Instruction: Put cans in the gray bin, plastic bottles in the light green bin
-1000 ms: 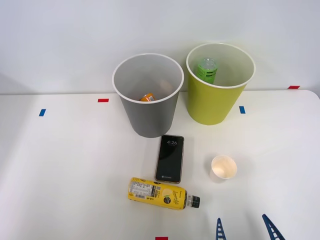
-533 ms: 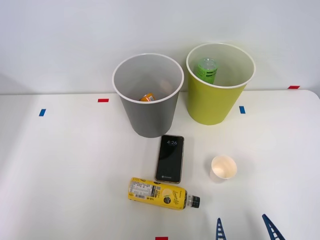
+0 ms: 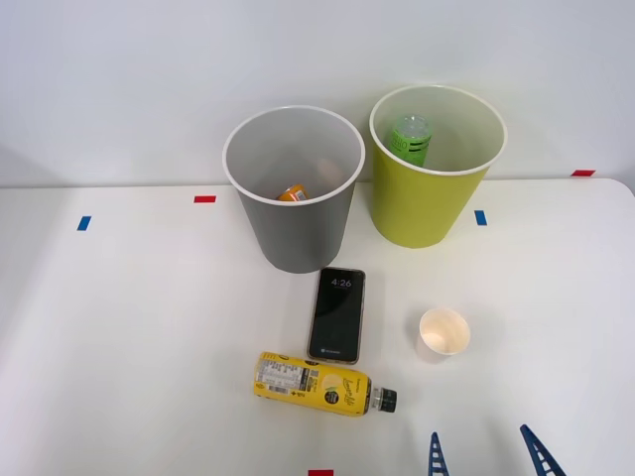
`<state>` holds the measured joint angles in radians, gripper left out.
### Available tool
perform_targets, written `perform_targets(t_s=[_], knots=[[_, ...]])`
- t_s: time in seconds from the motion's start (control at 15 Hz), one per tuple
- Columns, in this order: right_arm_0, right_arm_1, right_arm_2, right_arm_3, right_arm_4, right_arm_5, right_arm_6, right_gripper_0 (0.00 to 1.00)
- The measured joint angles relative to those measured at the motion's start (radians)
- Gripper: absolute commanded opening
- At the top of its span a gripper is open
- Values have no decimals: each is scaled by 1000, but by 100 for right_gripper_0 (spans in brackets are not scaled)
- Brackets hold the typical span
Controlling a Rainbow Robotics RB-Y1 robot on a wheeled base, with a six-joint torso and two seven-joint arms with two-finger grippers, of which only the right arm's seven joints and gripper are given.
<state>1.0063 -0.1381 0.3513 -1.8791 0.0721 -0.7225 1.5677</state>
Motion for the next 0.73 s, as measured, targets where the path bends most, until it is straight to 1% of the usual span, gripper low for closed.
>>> perform_targets(t_s=[0.73], knots=[[0,0,0,0,0,0,0,100]])
